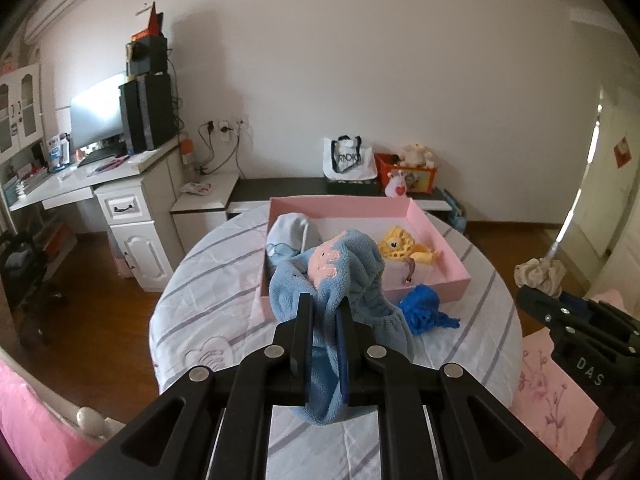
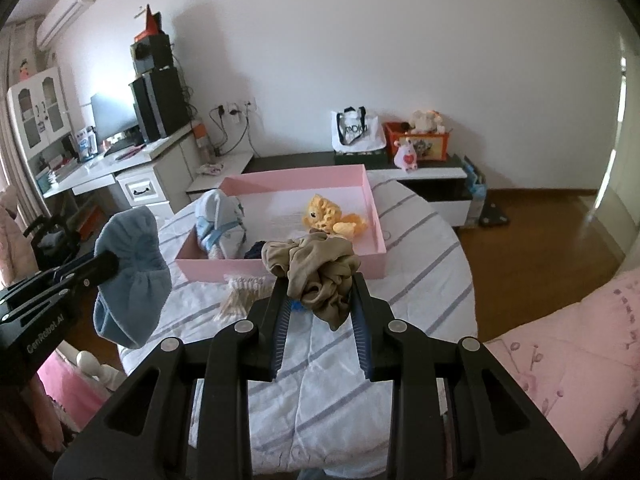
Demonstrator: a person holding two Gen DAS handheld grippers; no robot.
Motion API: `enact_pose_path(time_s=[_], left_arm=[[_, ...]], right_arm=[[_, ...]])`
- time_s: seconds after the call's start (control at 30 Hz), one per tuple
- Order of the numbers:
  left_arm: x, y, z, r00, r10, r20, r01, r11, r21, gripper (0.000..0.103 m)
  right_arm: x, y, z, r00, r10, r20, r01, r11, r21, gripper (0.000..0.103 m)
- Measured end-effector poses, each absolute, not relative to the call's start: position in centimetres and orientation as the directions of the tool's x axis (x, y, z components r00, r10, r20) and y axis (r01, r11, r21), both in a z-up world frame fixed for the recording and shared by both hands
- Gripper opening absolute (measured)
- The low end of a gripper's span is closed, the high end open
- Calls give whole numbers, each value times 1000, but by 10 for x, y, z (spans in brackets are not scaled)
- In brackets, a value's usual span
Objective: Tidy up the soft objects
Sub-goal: 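Carry the scrunchie and blue fleece over the pink box with both tools, then lower both held items into the pink box and open both tools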
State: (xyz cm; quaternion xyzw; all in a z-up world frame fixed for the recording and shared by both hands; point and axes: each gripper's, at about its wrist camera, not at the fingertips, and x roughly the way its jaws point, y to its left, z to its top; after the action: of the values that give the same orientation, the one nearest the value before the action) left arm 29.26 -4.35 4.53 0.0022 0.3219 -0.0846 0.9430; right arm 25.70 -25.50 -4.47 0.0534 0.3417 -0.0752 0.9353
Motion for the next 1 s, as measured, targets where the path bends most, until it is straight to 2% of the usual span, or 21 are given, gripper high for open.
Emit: enact_pose_path(time_s=[0.6, 1.0], left_arm=[[496, -91, 19, 721, -178, -670, 203, 978, -42, 7], [585, -113, -24, 675, -166, -719, 215, 976, -23, 8]], right_arm=[[376, -290, -78, 724, -77, -686, 173, 982, 72, 27], [442, -292, -107, 690, -25, -723, 112, 991, 72, 27]])
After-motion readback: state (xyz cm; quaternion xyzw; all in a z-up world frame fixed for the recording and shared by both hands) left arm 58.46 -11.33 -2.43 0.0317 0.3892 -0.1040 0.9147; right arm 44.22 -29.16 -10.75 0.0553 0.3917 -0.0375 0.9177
